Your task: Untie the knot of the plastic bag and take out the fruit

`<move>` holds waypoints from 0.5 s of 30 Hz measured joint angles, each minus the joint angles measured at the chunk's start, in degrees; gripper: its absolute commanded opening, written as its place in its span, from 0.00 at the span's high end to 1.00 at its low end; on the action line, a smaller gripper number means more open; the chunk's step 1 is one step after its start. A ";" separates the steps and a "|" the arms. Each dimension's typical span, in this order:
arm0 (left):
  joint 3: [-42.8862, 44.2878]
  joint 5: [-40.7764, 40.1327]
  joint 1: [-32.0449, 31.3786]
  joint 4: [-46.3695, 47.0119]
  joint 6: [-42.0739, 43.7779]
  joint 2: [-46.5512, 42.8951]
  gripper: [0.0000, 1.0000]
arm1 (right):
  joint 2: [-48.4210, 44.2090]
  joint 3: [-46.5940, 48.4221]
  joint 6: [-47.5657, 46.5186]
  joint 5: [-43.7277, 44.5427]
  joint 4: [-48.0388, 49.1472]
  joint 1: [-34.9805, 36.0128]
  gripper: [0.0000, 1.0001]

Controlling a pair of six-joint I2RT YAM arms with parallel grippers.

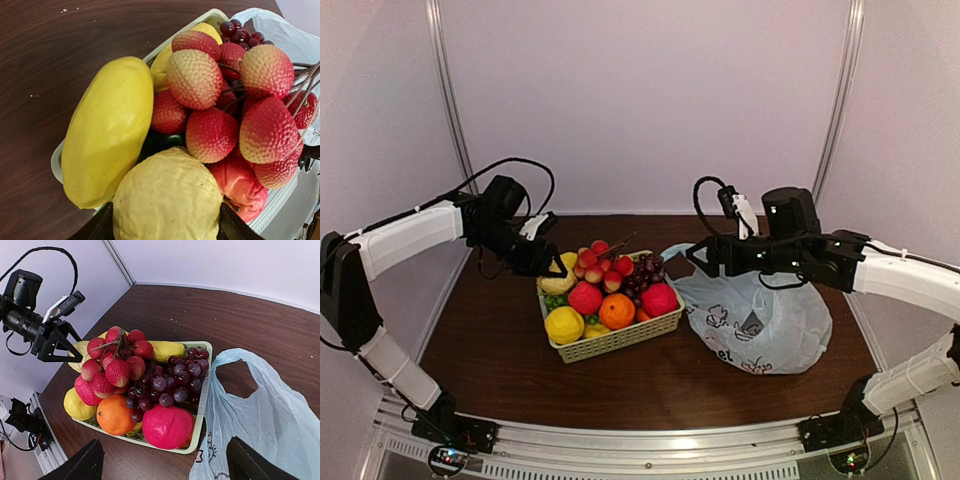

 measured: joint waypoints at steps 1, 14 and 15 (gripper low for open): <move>0.00 0.00 -0.02 0.02 -0.09 0.02 0.39 | -0.09 0.00 0.00 0.00 0.00 0.00 0.14; 0.00 -0.59 -0.26 0.13 -1.05 0.09 0.18 | -0.61 0.00 0.02 0.02 0.02 0.00 0.14; -0.02 -0.81 -0.33 0.13 -1.05 0.07 0.17 | -0.61 0.00 0.02 0.02 0.02 0.00 0.14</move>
